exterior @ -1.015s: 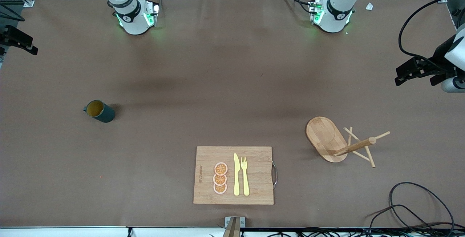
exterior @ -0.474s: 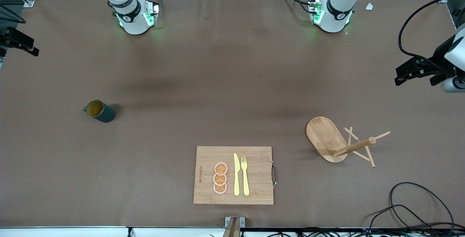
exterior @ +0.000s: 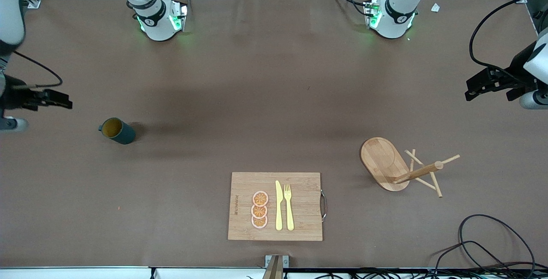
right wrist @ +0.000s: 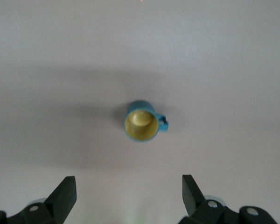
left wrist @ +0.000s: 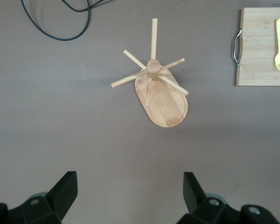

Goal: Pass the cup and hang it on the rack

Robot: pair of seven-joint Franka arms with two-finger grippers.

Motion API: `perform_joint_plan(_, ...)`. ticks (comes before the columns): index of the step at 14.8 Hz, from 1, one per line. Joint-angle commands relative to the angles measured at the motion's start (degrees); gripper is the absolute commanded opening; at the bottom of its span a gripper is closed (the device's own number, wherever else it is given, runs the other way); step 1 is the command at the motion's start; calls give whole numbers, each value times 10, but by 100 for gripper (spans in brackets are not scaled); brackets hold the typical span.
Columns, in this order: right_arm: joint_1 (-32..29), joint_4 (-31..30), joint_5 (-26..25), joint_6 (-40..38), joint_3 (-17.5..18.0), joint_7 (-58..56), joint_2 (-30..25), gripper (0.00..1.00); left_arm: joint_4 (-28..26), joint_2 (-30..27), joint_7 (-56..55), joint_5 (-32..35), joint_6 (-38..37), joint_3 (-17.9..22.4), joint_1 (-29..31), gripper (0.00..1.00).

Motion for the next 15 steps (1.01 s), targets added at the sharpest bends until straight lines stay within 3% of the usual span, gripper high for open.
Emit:
perform_joint_plan(1,-23,-57,6,73,5,-92,5,100,5,2,-2,0,3,1,-1,100)
perform_joint_plan(10,-44,-287,23,354,5,-236,9,100,5,2,0,-1,3,1,0,100)
perform_joint_plan(15,-62,-316,28,421,6,-301,54,95,4,2,1,-1,3,1,0,100)
